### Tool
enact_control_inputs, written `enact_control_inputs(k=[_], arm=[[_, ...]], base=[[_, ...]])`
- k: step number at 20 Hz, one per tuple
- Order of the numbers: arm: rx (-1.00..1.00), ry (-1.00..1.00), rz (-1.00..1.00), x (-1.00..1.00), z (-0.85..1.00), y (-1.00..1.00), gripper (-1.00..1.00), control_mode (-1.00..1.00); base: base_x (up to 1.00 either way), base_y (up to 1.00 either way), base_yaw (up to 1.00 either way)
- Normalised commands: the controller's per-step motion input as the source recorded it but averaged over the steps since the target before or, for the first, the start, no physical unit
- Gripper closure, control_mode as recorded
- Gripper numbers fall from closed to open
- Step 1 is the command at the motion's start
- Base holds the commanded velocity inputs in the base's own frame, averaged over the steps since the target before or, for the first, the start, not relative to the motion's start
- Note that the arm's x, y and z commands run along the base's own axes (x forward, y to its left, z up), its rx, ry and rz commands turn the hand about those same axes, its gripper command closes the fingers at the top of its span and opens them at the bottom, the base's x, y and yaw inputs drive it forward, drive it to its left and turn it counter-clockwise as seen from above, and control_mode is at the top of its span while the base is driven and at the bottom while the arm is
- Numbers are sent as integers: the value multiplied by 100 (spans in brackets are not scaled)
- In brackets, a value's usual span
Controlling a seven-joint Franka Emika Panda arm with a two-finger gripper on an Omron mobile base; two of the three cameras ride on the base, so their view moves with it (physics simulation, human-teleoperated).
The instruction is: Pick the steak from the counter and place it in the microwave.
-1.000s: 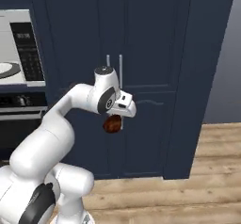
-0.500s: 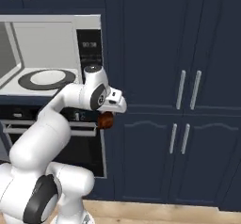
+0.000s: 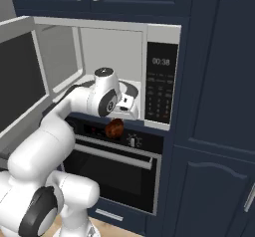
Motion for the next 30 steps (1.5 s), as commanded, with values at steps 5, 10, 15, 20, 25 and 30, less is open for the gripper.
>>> enact_control_inputs(k=[5, 10, 15, 20, 25, 30], arm=[[0, 0, 0, 0, 0, 0, 100, 100], [0, 0, 0, 0, 0, 0, 100, 100], [0, 0, 0, 0, 0, 0, 100, 100], [0, -21, 2, 10, 35, 20, 100, -100], [0, -10, 9, 88, 26, 48, 100, -100], [0, -8, 32, 95, 12, 32, 100, -100]], base=[[36, 12, 29], [1, 16, 14], [0, 0, 2], [0, 0, 0], [0, 0, 0], [0, 0, 0]])
